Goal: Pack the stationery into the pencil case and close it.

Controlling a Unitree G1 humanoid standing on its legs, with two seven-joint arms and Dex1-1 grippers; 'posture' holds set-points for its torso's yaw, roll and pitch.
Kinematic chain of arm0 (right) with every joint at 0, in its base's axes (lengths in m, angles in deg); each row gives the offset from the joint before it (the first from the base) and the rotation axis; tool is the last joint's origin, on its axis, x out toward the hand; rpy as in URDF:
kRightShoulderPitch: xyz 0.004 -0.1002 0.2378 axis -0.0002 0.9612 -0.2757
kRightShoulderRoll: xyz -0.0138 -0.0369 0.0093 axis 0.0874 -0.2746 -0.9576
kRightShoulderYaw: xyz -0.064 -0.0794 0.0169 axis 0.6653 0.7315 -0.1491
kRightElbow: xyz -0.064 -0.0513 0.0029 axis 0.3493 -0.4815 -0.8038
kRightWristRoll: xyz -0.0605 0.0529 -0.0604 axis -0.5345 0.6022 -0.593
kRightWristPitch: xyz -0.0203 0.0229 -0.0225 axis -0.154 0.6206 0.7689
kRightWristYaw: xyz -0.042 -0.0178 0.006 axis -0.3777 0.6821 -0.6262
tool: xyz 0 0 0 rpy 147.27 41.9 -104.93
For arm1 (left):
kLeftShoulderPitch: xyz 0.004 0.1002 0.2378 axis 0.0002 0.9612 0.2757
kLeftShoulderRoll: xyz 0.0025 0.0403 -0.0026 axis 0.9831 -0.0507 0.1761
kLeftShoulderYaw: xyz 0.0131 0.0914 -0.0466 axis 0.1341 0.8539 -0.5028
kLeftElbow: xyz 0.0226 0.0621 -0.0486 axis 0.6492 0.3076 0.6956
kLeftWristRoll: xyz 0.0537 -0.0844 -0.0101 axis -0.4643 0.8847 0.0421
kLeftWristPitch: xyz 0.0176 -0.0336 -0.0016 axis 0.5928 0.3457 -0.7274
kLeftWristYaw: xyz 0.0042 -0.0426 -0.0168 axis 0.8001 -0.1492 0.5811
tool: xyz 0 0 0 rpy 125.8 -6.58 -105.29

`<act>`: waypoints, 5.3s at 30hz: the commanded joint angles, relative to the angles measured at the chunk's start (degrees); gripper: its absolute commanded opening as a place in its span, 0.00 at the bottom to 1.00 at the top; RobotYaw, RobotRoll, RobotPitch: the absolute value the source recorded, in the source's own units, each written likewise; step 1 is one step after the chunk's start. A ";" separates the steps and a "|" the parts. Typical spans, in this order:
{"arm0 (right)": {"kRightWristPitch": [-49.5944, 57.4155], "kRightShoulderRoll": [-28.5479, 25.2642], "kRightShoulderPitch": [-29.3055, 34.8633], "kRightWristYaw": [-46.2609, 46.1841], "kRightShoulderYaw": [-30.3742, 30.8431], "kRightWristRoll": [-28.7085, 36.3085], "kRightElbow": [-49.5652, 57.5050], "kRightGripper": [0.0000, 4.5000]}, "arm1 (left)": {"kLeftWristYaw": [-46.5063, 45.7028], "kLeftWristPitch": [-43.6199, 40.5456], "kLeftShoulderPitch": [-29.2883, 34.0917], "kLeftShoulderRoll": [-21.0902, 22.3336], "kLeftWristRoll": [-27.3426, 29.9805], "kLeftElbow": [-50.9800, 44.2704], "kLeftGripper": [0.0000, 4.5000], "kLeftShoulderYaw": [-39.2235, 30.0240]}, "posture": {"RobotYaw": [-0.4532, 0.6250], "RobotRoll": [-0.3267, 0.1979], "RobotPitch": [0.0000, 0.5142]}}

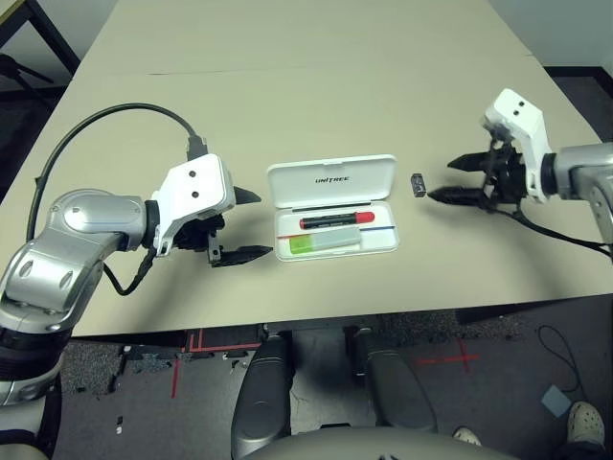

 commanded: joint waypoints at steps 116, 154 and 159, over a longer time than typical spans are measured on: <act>-33.21 -7.39 -1.33 41.80 24.03 -3.61 1.47 0.07 | 0.36 3.55 -1.36 4.79 -0.18 -0.82 1.00 2.58 | 0.49 0.62 0.42; -18.51 -23.53 2.45 47.32 5.75 12.32 2.92 0.99 | -1.10 9.17 0.96 3.40 -4.03 10.98 1.00 0.54 | 0.44 0.62 0.41; -18.88 -25.18 4.65 46.06 4.72 12.77 3.48 0.99 | -3.15 9.38 -1.50 1.73 -5.99 15.79 1.00 1.53 | 0.43 0.62 0.41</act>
